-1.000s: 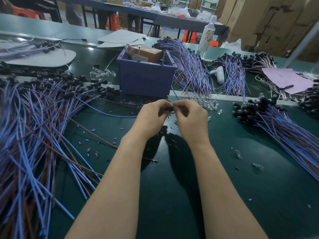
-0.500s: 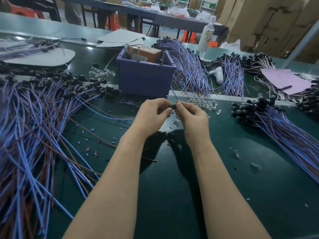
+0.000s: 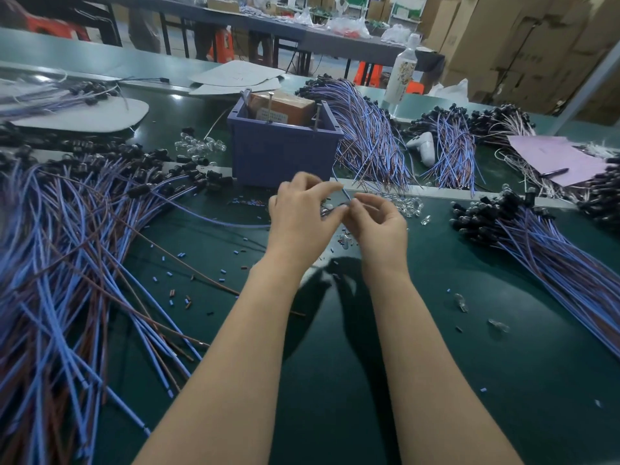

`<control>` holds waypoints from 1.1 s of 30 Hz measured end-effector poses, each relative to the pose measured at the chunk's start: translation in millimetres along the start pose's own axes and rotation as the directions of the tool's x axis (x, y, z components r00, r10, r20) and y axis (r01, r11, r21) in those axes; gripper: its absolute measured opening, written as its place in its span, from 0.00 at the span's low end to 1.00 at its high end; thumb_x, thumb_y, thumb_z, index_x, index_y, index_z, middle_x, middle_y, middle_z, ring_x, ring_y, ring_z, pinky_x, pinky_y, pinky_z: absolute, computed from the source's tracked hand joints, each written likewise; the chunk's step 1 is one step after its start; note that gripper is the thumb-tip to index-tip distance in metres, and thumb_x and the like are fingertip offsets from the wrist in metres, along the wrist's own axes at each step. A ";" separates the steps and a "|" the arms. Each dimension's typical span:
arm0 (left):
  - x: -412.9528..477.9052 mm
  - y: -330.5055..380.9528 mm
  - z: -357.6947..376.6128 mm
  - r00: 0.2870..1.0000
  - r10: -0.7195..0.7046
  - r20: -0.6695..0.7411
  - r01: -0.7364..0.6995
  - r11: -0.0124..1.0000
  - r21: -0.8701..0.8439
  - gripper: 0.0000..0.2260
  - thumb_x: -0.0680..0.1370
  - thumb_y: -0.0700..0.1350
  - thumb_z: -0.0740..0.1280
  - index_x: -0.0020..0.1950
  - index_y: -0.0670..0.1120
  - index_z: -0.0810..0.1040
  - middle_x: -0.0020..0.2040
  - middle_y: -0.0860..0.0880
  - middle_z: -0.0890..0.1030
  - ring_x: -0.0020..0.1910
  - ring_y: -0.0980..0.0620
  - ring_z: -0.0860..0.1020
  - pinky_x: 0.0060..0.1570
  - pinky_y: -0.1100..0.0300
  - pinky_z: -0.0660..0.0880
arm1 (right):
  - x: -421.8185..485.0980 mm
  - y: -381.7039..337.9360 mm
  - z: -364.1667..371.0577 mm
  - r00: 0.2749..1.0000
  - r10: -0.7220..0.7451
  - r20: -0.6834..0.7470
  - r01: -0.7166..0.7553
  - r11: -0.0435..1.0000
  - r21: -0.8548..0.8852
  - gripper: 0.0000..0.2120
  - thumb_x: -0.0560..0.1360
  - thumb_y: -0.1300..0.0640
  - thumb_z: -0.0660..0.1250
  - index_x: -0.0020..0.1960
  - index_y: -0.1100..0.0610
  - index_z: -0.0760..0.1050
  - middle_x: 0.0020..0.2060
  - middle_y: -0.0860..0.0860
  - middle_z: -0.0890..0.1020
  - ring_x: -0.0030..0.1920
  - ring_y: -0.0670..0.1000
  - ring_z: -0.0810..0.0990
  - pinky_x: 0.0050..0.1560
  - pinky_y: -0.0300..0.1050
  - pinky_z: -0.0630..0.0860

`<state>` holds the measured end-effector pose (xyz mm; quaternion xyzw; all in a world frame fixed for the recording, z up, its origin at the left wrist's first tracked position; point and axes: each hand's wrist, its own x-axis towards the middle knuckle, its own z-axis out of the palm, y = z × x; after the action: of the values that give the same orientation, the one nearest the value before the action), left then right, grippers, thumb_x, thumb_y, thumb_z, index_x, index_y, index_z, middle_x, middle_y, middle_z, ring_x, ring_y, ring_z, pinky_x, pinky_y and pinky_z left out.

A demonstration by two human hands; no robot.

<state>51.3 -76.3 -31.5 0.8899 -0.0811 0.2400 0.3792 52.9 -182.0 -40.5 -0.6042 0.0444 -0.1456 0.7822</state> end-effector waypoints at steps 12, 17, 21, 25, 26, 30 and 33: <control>14.7 12.5 3.2 0.784 -0.502 0.365 0.390 -0.060 -0.919 0.12 0.83 0.47 0.55 0.45 0.44 0.72 0.24 0.54 0.72 0.20 0.60 0.64 0.20 0.69 0.61 | 14.9 -16.6 -33.0 0.906 0.135 -0.402 -0.024 0.963 0.269 0.09 0.79 0.62 0.63 0.39 0.55 0.73 0.27 0.46 0.79 0.28 0.42 0.75 0.30 0.33 0.73; 23.4 -6.7 -10.7 0.794 -0.597 0.116 0.187 0.059 -0.981 0.13 0.82 0.44 0.59 0.40 0.45 0.75 0.25 0.56 0.70 0.22 0.61 0.64 0.23 0.69 0.59 | 24.3 -18.9 -53.0 0.724 -0.038 -0.689 0.096 0.994 0.046 0.10 0.81 0.59 0.57 0.41 0.52 0.66 0.37 0.49 0.72 0.33 0.44 0.70 0.35 0.36 0.68; 20.6 3.5 2.7 0.828 -0.551 0.106 0.275 0.234 -0.932 0.12 0.82 0.44 0.61 0.39 0.45 0.76 0.26 0.56 0.72 0.24 0.61 0.67 0.27 0.68 0.64 | 25.3 -19.8 -61.1 0.637 -0.167 -0.753 0.052 0.983 -0.174 0.09 0.80 0.61 0.56 0.58 0.59 0.70 0.51 0.52 0.74 0.48 0.49 0.74 0.50 0.35 0.70; 13.8 7.7 15.2 0.860 -0.491 0.140 0.326 0.317 -0.891 0.11 0.81 0.43 0.61 0.40 0.44 0.78 0.25 0.57 0.75 0.24 0.62 0.71 0.29 0.69 0.71 | 16.3 -19.0 -49.6 0.671 -0.490 -0.556 0.048 0.778 -0.626 0.18 0.77 0.63 0.60 0.66 0.62 0.69 0.68 0.58 0.69 0.71 0.57 0.64 0.72 0.52 0.56; 11.9 7.3 17.0 0.860 -0.487 0.153 0.334 0.309 -0.890 0.11 0.81 0.43 0.62 0.40 0.44 0.78 0.25 0.56 0.76 0.24 0.62 0.72 0.30 0.69 0.72 | 13.0 -19.2 -43.8 0.688 -0.548 -0.477 0.100 0.722 -0.685 0.17 0.77 0.63 0.60 0.65 0.62 0.71 0.67 0.57 0.71 0.71 0.56 0.64 0.72 0.53 0.56; 6.5 4.4 23.7 0.885 -0.441 0.151 0.323 0.347 -0.880 0.10 0.80 0.42 0.63 0.41 0.43 0.79 0.30 0.53 0.77 0.25 0.62 0.72 0.30 0.69 0.72 | -2.9 -12.2 -14.1 0.855 -0.519 0.013 0.402 0.647 -0.648 0.11 0.80 0.60 0.60 0.58 0.62 0.77 0.54 0.54 0.81 0.56 0.51 0.78 0.59 0.42 0.71; 5.0 -0.6 25.8 0.917 -0.389 0.083 0.270 0.456 -0.848 0.08 0.80 0.42 0.64 0.42 0.43 0.79 0.34 0.49 0.78 0.30 0.59 0.74 0.35 0.65 0.74 | -12.8 1.4 8.9 0.899 -0.345 0.269 0.434 0.619 -0.655 0.09 0.79 0.62 0.62 0.54 0.62 0.80 0.48 0.55 0.83 0.48 0.53 0.80 0.51 0.41 0.71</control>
<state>65.4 -94.1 -44.9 0.5746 0.0104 0.1464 0.8052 43.1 -169.8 -40.8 -0.8569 -0.0817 -0.2483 0.4442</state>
